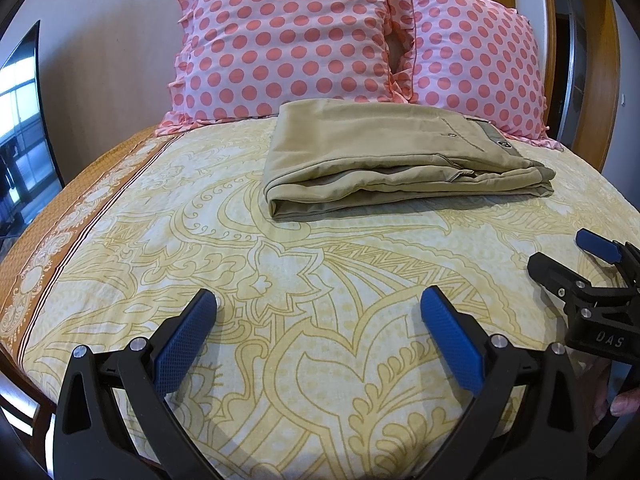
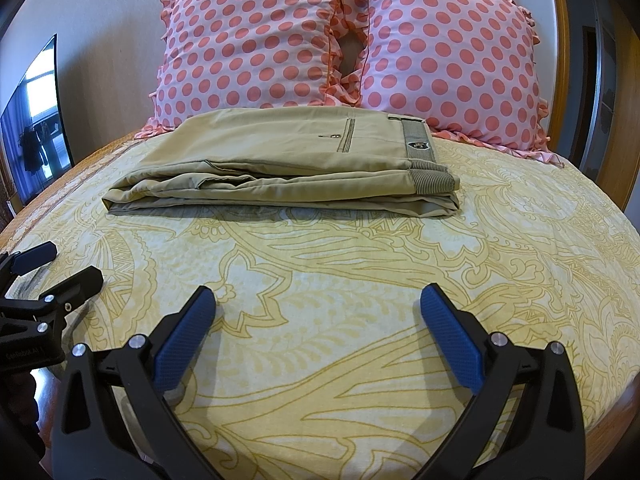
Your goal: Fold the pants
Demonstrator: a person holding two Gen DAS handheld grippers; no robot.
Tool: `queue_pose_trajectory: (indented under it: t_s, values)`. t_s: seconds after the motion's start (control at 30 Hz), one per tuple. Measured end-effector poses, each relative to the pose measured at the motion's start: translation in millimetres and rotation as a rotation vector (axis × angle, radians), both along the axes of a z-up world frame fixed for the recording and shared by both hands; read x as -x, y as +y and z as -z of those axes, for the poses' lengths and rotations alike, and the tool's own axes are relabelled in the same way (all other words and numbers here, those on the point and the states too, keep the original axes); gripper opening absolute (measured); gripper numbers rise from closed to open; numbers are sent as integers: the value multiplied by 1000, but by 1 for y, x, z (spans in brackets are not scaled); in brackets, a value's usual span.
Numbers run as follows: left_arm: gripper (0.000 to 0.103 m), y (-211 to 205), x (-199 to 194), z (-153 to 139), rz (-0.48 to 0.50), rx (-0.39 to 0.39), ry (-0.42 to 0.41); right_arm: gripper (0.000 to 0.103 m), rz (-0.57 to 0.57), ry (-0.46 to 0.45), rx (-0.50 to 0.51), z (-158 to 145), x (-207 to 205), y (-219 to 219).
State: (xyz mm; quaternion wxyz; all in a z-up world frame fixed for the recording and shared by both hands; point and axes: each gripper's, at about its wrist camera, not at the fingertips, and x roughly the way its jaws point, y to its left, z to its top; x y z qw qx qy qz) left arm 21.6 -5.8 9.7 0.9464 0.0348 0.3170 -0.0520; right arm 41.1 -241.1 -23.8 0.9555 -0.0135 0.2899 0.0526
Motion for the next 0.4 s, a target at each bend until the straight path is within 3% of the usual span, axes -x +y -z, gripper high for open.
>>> queue_pose_trajectory:
  t_s: [0.4]
  values:
    - [102, -1, -2, 0, 3, -2, 3, 101, 0, -1, 0, 0, 0, 0]
